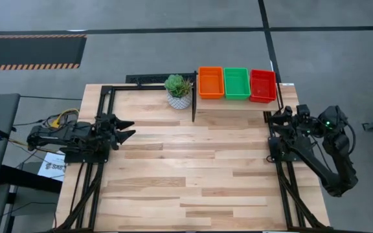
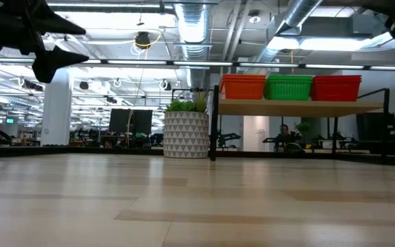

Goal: Stack baskets on shelf by color
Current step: Return to Home Position

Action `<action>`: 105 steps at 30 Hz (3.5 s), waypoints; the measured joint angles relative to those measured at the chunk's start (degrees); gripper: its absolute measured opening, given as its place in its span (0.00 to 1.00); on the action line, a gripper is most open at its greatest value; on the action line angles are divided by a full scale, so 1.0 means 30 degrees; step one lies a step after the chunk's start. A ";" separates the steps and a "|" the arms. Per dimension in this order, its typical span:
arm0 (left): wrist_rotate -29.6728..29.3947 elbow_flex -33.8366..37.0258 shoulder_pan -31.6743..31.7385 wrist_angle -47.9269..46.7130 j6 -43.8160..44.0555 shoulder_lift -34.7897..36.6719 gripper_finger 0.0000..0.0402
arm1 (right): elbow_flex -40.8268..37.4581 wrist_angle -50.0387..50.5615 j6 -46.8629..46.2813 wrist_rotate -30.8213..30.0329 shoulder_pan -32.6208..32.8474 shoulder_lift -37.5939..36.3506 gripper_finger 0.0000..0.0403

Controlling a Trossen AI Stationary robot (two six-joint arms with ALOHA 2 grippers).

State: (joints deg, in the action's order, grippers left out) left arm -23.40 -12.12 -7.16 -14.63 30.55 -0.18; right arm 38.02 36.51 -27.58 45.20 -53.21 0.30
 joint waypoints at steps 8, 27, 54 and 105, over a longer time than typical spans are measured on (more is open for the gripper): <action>0.0062 0.0044 -0.0007 0.0255 0.0144 0.0006 0.68 | 0.0000 -0.1556 -0.1065 0.0274 -0.1632 0.0000 0.61; 0.0028 0.0038 -0.0007 0.0391 0.1076 -0.0016 0.68 | -0.3484 -0.7055 -0.4863 0.2663 -0.3537 0.0000 0.61; 0.0046 0.0022 -0.0007 -0.0024 0.2111 -0.0016 0.68 | -0.9194 -2.1624 0.0640 -1.4015 1.6730 0.2921 0.61; -0.0988 0.0008 -0.0015 -0.3649 -0.0180 -0.0008 0.68 | -1.2531 -1.2581 0.4670 -1.5108 1.6883 0.0043 0.61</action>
State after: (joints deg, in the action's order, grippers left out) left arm -26.37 -12.10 -7.20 -25.57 30.01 -0.21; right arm 0.43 -1.23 -13.57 -0.12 -2.56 0.42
